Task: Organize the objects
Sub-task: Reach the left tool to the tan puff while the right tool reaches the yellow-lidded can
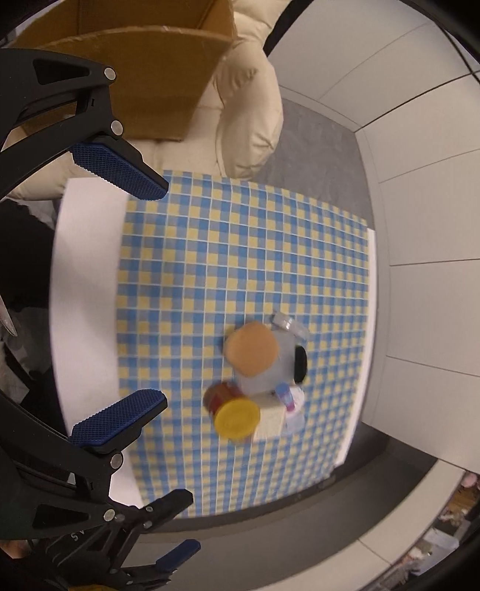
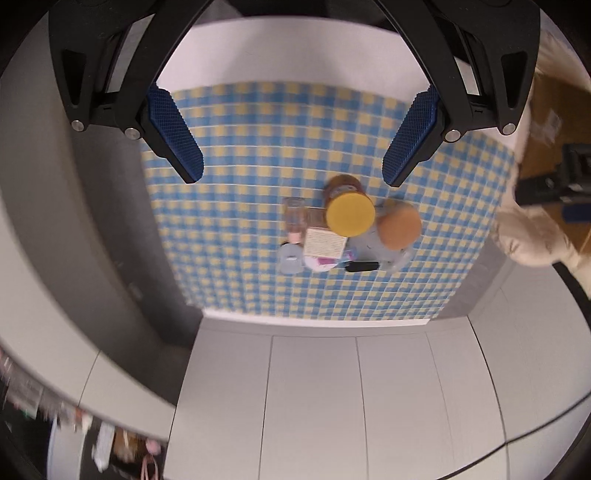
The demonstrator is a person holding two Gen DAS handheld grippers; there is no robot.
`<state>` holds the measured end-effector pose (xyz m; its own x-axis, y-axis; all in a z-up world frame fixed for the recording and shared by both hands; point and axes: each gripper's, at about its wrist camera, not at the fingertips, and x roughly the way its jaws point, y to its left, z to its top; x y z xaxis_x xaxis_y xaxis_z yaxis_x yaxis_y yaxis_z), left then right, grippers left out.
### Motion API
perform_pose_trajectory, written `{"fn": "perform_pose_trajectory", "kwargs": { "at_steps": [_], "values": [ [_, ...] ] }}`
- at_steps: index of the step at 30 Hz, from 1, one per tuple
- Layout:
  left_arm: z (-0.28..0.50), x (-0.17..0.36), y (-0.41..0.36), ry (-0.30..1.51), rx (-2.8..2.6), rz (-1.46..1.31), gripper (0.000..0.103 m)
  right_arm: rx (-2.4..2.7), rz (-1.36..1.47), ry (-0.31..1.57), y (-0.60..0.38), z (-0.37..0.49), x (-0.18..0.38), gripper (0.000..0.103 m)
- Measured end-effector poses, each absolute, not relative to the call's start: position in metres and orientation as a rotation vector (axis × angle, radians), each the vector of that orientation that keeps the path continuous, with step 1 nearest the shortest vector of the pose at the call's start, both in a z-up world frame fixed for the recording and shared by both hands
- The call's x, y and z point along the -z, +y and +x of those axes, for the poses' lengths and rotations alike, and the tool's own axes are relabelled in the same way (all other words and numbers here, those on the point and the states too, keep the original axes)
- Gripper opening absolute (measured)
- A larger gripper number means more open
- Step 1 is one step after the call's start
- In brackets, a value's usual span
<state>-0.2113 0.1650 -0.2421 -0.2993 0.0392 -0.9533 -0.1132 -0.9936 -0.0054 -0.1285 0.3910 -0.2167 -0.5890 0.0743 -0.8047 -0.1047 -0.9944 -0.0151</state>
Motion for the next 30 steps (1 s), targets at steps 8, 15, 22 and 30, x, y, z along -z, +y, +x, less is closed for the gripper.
{"fn": "perform_pose_trajectory", "kwargs": {
  "at_steps": [8,15,22,30],
  "values": [
    [-0.244,0.298,0.170,0.094,-2.420,-1.833,0.102,-2.652,-1.471,0.169,0.390,-0.175,0.287,0.099],
    [-0.259,0.331,0.175,0.054,-2.377,-1.846,0.102,-2.652,-1.509,0.203,0.376,-0.200,0.319,0.099],
    [-0.267,0.346,0.179,0.050,-2.364,-1.868,0.102,-2.635,-1.556,0.143,0.361,-0.219,0.347,0.075],
    [-0.274,0.351,0.200,0.020,-2.321,-1.870,0.102,-2.654,-1.586,0.160,0.376,-0.213,0.350,0.057]
  ]
}}
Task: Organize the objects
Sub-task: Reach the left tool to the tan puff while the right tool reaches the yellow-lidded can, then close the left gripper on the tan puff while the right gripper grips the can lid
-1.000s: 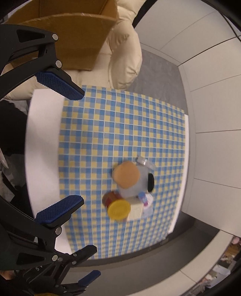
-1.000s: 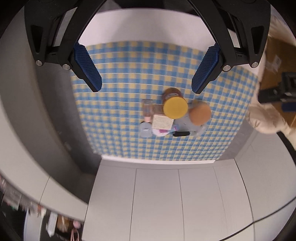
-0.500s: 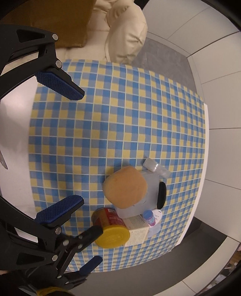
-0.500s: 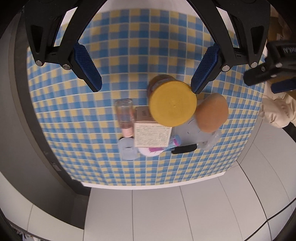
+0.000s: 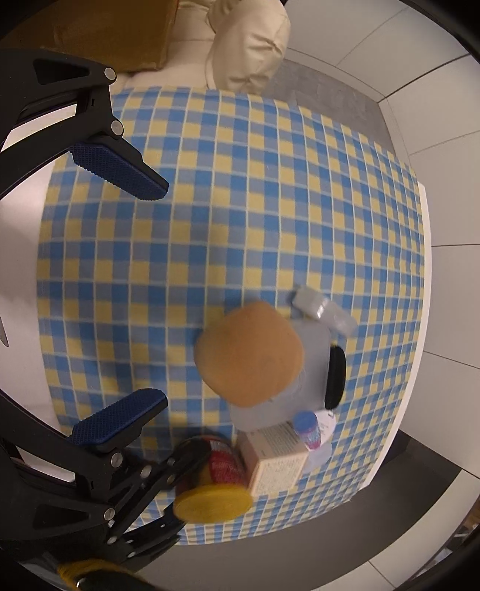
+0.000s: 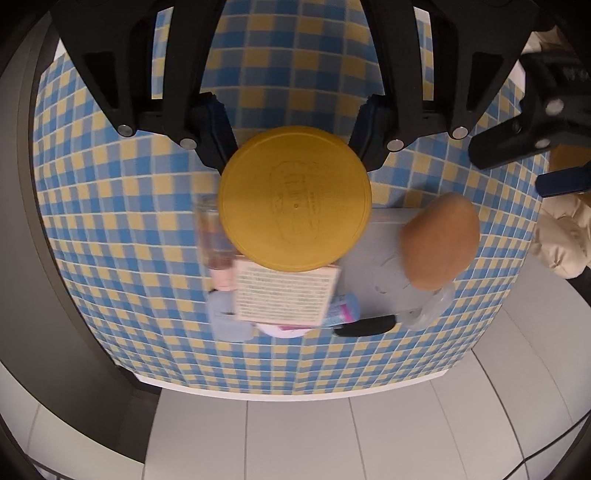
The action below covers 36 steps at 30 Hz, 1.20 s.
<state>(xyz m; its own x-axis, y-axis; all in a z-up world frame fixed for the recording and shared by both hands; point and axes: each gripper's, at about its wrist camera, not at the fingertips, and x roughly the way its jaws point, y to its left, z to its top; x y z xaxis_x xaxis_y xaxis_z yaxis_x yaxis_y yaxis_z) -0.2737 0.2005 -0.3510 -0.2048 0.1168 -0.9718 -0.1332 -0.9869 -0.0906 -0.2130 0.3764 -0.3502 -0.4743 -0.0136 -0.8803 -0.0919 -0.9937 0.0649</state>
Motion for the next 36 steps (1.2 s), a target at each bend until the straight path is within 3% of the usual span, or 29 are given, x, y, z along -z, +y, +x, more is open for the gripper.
{"fn": "perform_pose_trajectory", "kwargs": {
  "at_steps": [11,13,17,19,20,25,36],
  "values": [
    [-0.298,0.366,0.232,-0.019,-2.366,-1.867,0.099,-2.626,-1.509,0.350,0.424,-0.200,0.335,0.057],
    [-0.304,0.368,0.236,-0.026,-2.361,-1.861,0.088,-2.621,-1.517,0.382,0.429,-0.198,0.335,0.057],
    [-0.308,0.370,0.237,-0.109,-2.350,-1.824,0.076,-2.622,-1.516,0.405,0.431,-0.198,0.334,0.057],
    [-0.306,0.369,0.237,-0.141,-2.333,-1.800,0.058,-2.625,-1.516,0.398,0.428,-0.199,0.334,0.057],
    [-0.305,0.368,0.239,-0.144,-2.322,-1.790,0.056,-2.627,-1.517,0.393,0.427,-0.198,0.334,0.057],
    [-0.297,0.362,0.243,-0.028,-2.383,-1.768,0.052,-2.636,-1.516,0.372,0.423,-0.200,0.333,0.057],
    [-0.284,0.343,0.215,-0.024,-2.455,-1.740,0.051,-2.639,-1.510,0.322,0.416,-0.206,0.332,0.057]
  ]
}}
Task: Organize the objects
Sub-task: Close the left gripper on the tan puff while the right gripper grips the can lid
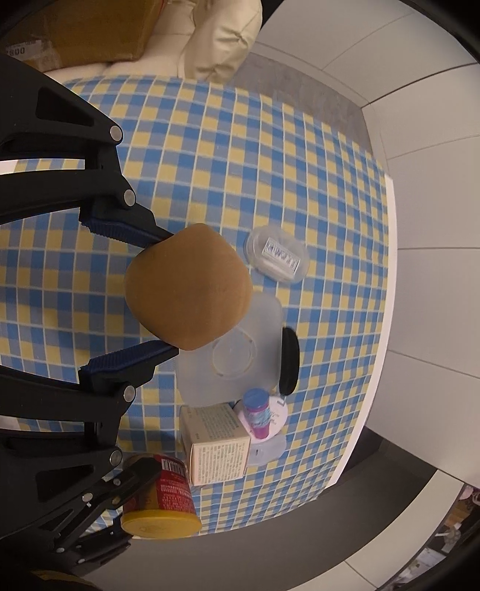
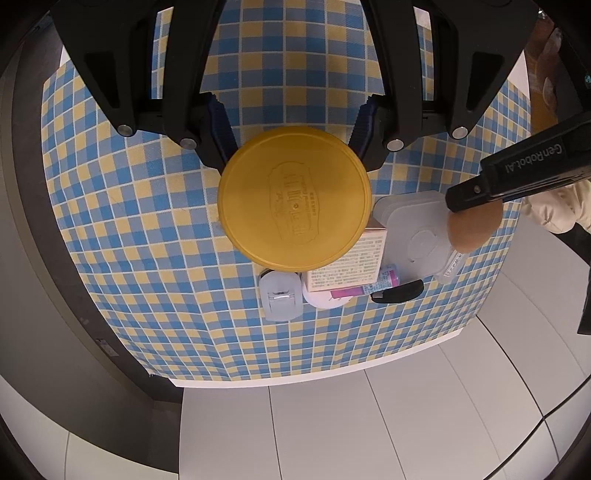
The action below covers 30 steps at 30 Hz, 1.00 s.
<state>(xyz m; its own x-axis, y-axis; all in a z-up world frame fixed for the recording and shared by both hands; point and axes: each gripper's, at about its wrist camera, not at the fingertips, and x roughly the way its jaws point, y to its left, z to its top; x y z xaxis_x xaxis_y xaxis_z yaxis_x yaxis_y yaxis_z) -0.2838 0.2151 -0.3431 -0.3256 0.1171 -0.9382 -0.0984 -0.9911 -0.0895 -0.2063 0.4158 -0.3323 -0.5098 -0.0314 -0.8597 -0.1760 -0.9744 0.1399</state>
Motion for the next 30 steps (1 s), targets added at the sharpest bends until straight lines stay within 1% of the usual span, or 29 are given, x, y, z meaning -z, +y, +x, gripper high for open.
{"fn": "perform_pose_trajectory", "kwargs": {
  "at_steps": [7,18,24,30],
  "values": [
    [-0.277,0.328,0.205,0.002,-2.496,-1.724,0.049,-2.649,-1.477,0.257,0.409,-0.210,0.319,0.057],
    [-0.261,0.278,0.194,0.042,-2.549,-1.646,0.049,-2.664,-1.416,0.201,0.406,-0.208,0.275,0.057],
    [-0.252,0.231,0.190,0.045,-2.585,-1.581,0.049,-2.684,-1.376,0.146,0.401,-0.201,0.241,0.057],
    [-0.245,0.178,0.187,0.036,-2.624,-1.511,0.049,-2.726,-1.306,0.100,0.394,-0.191,0.189,0.057]
  ]
}}
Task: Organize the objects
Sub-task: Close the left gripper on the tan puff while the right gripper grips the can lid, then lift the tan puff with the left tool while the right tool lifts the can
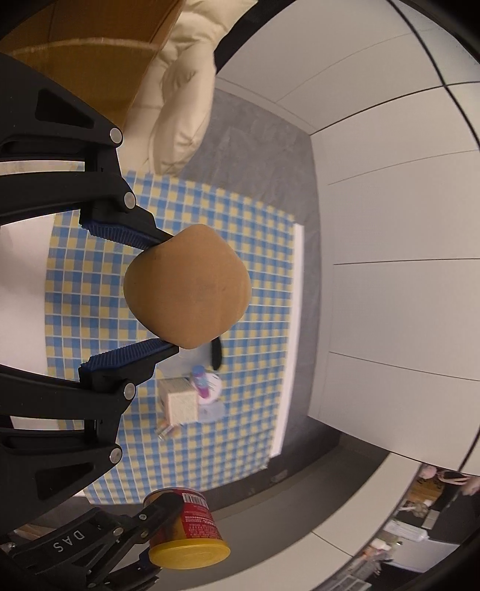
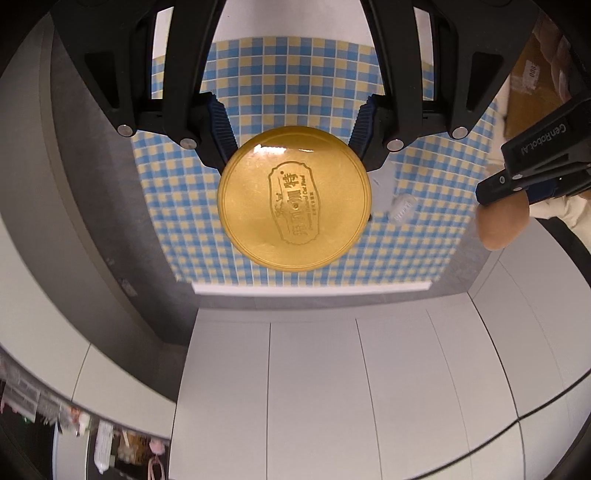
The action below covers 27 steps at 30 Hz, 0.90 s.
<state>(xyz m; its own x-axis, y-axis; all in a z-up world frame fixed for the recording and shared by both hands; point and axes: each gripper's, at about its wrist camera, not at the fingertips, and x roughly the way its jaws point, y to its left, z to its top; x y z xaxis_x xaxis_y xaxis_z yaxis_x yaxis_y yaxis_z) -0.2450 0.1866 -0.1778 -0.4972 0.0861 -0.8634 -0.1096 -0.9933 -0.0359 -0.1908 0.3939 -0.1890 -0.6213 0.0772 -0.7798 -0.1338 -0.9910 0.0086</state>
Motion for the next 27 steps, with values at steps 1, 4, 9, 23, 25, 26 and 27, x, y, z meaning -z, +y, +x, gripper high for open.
{"fn": "perform_pose_trajectory", "kwargs": {
  "at_steps": [1,4,9,23,25,26,27],
  "values": [
    [-0.244,0.167,0.185,0.030,-2.629,-1.495,0.049,-2.731,-1.292,0.088,0.392,-0.189,0.179,0.057],
    [-0.240,0.134,0.182,0.011,-2.641,-1.435,0.049,-2.761,-1.249,0.074,0.389,-0.185,0.147,0.057],
    [-0.226,0.080,0.182,0.057,-2.710,-1.323,0.049,-2.820,-1.181,0.075,0.384,-0.174,0.094,0.057],
    [-0.183,-0.029,0.173,0.028,-2.781,-1.114,0.049,-2.871,-1.028,0.094,0.371,-0.141,-0.026,0.057],
    [-0.176,-0.039,0.172,0.043,-2.796,-1.107,0.049,-2.881,-1.005,0.087,0.369,-0.136,-0.040,0.057],
    [-0.172,-0.043,0.171,0.049,-2.802,-1.103,0.049,-2.884,-0.997,0.084,0.368,-0.134,-0.044,0.057],
    [-0.168,-0.046,0.171,0.052,-2.806,-1.096,0.049,-2.886,-0.988,0.081,0.368,-0.132,-0.049,0.057]
  ]
}}
